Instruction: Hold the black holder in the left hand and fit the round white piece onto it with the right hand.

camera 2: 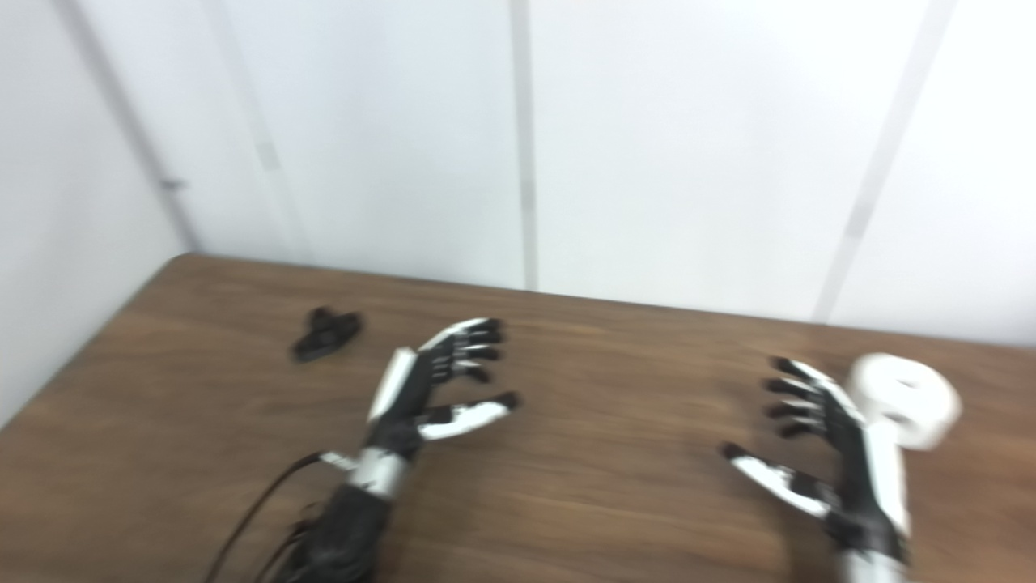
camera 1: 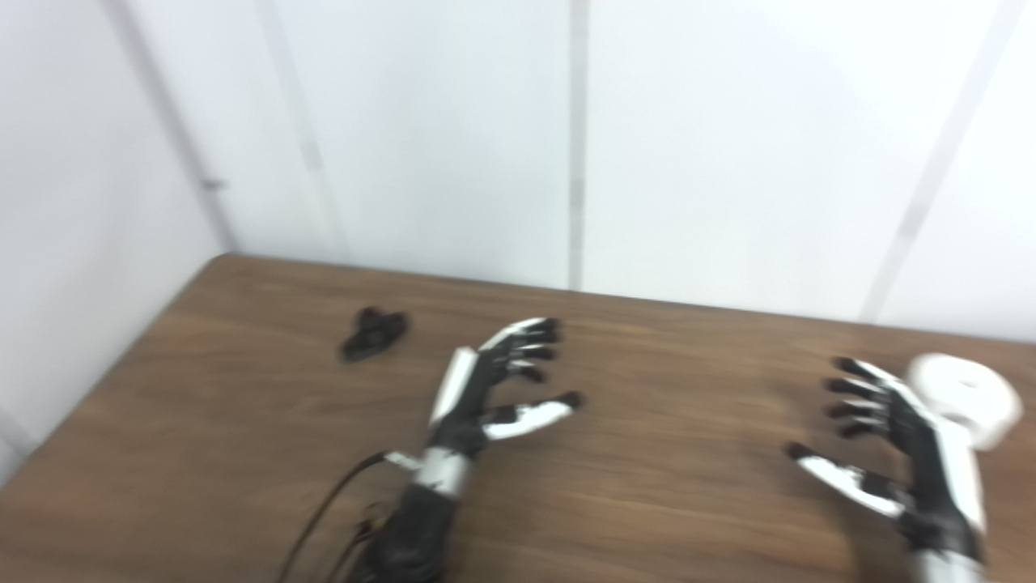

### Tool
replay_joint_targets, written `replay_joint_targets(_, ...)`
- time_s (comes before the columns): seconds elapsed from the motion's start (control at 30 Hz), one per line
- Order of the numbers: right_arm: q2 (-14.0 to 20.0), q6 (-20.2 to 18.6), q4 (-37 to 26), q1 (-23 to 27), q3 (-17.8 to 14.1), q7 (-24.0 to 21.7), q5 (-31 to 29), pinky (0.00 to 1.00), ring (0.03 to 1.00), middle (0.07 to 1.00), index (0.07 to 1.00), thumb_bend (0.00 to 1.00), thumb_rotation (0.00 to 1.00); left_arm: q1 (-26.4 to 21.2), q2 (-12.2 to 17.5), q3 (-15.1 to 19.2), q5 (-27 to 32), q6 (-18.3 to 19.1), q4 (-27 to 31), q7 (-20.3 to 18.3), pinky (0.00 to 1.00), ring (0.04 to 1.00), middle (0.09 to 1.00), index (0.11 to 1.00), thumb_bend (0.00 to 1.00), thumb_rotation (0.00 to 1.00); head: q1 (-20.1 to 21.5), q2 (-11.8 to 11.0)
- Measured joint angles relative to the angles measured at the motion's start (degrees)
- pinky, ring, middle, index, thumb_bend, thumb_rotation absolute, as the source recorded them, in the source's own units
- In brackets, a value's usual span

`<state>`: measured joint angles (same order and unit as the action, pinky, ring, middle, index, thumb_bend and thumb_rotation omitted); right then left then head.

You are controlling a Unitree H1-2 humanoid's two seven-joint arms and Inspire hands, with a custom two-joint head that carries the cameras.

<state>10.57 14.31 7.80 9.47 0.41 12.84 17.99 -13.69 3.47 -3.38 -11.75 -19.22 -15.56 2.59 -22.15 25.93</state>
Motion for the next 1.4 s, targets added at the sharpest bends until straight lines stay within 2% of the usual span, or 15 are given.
replay_joint_targets(0.17, 0.03, -1.73, -1.0, -0.55, -0.98, -1.17, -0.8, 0.51, 0.61, 0.707, 0.777, 0.54, 0.0, -1.2, -0.83, -0.49, -2.12, -0.95, -1.92, 1.59, 0.57, 0.711, 0.777, 0.764, 0.78, 0.22, -4.3, -1.84)
replay_joint_targets(0.3, 0.04, -4.68, -2.17, -1.28, -1.42, -2.21, -0.96, 0.52, 0.614, 0.709, 0.776, 0.53, 0.0, -1.79, -1.69, -0.68, -3.23, -1.01, -2.54, 2.17, 0.57, 0.713, 0.774, 0.747, 0.77, 0.21, -4.92, -2.02)
replay_joint_targets(0.77, 0.18, -4.85, -2.3, -1.52, -1.72, -3.22, -0.86, 0.51, 0.623, 0.713, 0.783, 0.52, 0.0, -1.9, -2.14, -0.99, -4.07, -1.66, -2.67, 3.65, 0.56, 0.702, 0.754, 0.728, 0.75, 0.17, -5.54, -2.02)
replay_joint_targets(0.87, 0.21, -4.82, -2.26, -1.52, -1.8, -3.21, -0.85, 0.5, 0.619, 0.713, 0.783, 0.52, 0.0, -1.87, -1.98, -0.83, -3.39, -1.61, -2.25, 3.32, 0.55, 0.683, 0.736, 0.724, 0.75, 0.12, -5.71, -1.93)
replay_joint_targets(1.0, 0.48, -4.82, -2.25, -1.48, -1.85, -3.24, -0.8, 0.5, 0.615, 0.711, 0.783, 0.51, 0.0, -1.76, -1.07, -0.63, -1.67, -1.5, -1.5, 1.81, 0.49, 0.625, 0.699, 0.694, 0.77, 0.07, -5.8, -1.93)
replay_joint_targets(1.1, 0.78, -4.78, -2.19, -1.41, -1.88, -3.25, -0.76, 0.5, 0.611, 0.71, 0.783, 0.51, 0.0, -1.51, 0.34, -0.58, -2.01, -0.96, -0.89, 1.09, 0.5, 0.644, 0.697, 0.679, 0.78, 0.08, -5.71, -1.85)
replay_joint_targets(1.27, 1.15, -4.72, -2.08, -1.39, -1.88, -3.29, -0.76, 0.5, 0.603, 0.703, 0.779, 0.51, 0.0, -1.23, 4.34, 0.14, -6.16, 1.72, 0.25, 1.39, 0.51, 0.642, 0.696, 0.676, 0.81, 0.07, -5.8, -1.76)
replay_joint_targets(1.4, 1.48, -4.68, -1.72, -1.39, -1.88, -3.29, -0.76, 0.5, 0.604, 0.702, 0.774, 0.51, 0.01, -1.04, 7.38, 0.8, -8.22, 5.34, 3.67, 1.12, 0.51, 0.64, 0.702, 0.681, 0.81, 0.05, -5.71, -1.67)
